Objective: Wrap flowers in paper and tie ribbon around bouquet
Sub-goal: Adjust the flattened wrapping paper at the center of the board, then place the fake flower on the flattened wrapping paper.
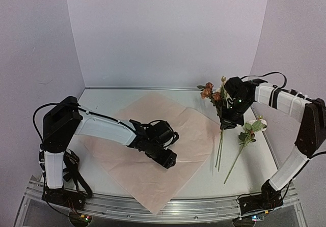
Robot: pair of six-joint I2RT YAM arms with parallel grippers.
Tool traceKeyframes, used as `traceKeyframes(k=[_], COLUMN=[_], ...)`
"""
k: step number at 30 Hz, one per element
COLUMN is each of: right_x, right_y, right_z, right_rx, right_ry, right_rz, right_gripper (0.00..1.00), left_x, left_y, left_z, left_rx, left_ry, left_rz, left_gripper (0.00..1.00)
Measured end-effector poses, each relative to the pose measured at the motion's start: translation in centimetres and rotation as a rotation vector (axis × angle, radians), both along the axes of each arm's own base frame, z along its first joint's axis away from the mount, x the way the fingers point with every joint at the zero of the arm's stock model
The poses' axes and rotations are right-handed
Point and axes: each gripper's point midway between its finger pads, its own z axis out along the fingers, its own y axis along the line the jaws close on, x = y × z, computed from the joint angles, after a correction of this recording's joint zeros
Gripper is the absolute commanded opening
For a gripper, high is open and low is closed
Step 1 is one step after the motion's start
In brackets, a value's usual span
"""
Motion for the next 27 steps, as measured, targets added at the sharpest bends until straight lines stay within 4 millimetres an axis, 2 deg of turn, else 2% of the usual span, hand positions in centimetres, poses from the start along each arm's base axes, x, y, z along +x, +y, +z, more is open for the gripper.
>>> traceKeyframes(k=[4,8,11,13,16,20,23,27], right_x=[2.5,4.7,6.9,8.3,10.3,11.7,11.9,11.9], right_y=[3.8,7.5,10.7,13.1,17.6,23.2,26.2,29.6], right_z=[0.4,0.3,-0.1,-0.2,-0.5,-1.1,-1.8,-2.9], right_rx=[0.045,0.105,0.166,0.205,0.274,0.363,0.414,0.481], right_ry=[-0.017,-0.027,-0.049,-0.059,-0.090,-0.115,-0.121,-0.118], right_rz=[0.033,0.050,0.062,0.078,0.127,0.195,0.232,0.268], right_gripper=[0.00,0.00,0.00,0.00,0.00,0.00,0.00,0.00], left_x=[0.6,3.2,6.2,7.7,8.7,7.0,6.2,6.5], left_y=[1.1,3.0,6.6,10.0,14.9,19.2,20.8,21.5], left_z=[1.8,7.4,11.3,11.9,9.4,4.0,2.0,0.9], left_rx=[0.013,-0.067,-0.145,-0.159,-0.107,0.019,0.071,0.085], left_ry=[-0.026,-0.073,-0.097,-0.099,-0.059,0.044,0.085,0.100], left_rz=[0.045,0.179,0.330,0.430,0.550,0.614,0.633,0.649], left_gripper=[0.76,0.73,0.71,0.67,0.63,0.57,0.53,0.51])
